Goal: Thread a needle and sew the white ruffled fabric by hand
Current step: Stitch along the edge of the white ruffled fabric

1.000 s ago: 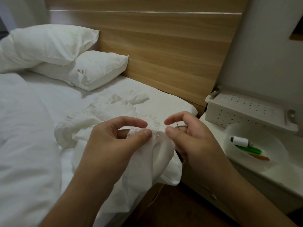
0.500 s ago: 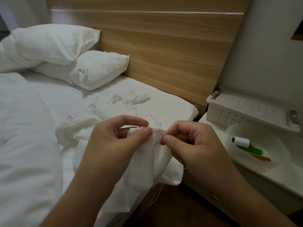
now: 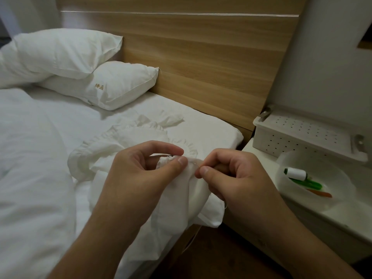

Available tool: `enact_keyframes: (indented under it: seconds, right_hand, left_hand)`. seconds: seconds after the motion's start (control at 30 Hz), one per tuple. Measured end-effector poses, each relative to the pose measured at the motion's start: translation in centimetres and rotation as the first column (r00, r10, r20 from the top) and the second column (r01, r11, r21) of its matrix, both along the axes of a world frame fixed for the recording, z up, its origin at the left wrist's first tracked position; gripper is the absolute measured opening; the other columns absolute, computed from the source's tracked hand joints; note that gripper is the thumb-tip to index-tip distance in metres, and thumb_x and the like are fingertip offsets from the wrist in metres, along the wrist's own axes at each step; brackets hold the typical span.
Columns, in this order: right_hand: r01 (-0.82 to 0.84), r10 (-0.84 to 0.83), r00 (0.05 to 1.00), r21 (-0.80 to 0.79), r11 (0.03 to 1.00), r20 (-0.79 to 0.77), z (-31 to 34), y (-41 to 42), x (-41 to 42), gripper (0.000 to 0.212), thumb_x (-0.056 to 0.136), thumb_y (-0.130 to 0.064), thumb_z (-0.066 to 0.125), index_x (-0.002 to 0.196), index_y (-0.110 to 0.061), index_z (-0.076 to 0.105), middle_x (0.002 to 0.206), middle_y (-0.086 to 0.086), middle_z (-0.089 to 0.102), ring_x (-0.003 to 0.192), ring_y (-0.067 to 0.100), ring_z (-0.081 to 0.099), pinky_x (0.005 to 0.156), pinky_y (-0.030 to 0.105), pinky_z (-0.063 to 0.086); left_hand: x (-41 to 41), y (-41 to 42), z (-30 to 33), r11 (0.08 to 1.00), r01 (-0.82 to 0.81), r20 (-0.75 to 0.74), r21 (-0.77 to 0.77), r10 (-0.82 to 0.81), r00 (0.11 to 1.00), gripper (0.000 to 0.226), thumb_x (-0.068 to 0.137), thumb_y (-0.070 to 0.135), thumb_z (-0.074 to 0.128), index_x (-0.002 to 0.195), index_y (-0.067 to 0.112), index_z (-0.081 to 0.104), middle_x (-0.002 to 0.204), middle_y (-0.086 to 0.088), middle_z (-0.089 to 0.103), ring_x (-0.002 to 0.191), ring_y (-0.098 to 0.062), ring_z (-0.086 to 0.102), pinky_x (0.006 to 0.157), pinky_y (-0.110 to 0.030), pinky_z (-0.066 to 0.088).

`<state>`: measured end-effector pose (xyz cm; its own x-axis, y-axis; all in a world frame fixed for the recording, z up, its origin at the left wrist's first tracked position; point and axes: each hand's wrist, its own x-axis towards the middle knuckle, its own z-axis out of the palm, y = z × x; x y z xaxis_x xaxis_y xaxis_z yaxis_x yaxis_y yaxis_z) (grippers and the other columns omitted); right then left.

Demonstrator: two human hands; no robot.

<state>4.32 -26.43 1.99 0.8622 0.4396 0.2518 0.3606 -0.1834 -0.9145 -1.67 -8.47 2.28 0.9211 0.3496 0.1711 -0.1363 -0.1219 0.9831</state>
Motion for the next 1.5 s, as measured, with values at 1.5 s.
enact_keyframes:
  seconds: [1.5]
  right_hand:
    - [0.112,-0.109,0.993,-0.105,0.988,0.037,-0.9,0.3,0.1,0.014,0.095,-0.020,0.070,0.081,-0.020,0.066,0.057,0.009,0.059,0.057,0.026,0.057,0.063,0.055,0.057]
  left_hand:
    - [0.4,-0.7,-0.7,0.979,-0.062,0.071,0.197,0.049,0.996,0.015,0.082,0.022,0.089,0.094,0.028,0.081,0.084,0.006,0.082,0.081,-0.018,0.080,0.077,-0.050,0.067]
